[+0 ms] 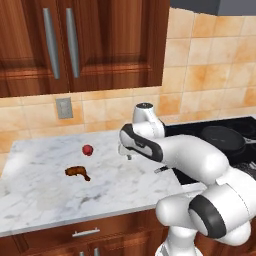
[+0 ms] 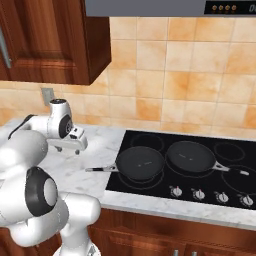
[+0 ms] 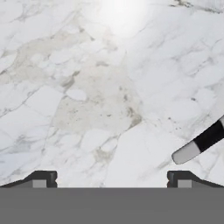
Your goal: Place both pans onto different burners. Then place the bell pepper and the chicken drumstick on different pans.
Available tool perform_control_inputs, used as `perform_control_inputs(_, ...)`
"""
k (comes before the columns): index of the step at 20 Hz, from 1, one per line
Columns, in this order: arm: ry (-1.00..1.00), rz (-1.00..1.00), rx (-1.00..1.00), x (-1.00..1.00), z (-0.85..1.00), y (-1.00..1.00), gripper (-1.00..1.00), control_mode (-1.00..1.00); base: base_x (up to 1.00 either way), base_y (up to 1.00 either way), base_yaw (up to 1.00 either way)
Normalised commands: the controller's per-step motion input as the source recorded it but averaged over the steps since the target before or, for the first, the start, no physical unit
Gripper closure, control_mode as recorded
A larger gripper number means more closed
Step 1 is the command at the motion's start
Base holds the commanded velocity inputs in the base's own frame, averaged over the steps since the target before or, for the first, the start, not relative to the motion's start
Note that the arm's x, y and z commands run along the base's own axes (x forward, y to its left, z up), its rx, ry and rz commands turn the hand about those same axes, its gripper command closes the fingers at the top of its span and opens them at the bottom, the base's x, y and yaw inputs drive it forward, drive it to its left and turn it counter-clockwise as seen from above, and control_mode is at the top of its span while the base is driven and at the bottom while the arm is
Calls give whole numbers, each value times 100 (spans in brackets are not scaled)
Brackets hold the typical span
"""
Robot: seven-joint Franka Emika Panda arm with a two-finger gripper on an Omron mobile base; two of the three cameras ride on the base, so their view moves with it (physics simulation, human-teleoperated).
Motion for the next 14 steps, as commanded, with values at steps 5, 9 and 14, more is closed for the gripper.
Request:
perform_control_inputs(5,2,6,4,4,0,40,-100,-100,0,0,0)
perform_control_inputs(9,3,8,3,0,0,43,-100,-100,0,0,0)
perform_control_inputs(14,2,7,0,0,-5,48,-100,-100,0,0,0)
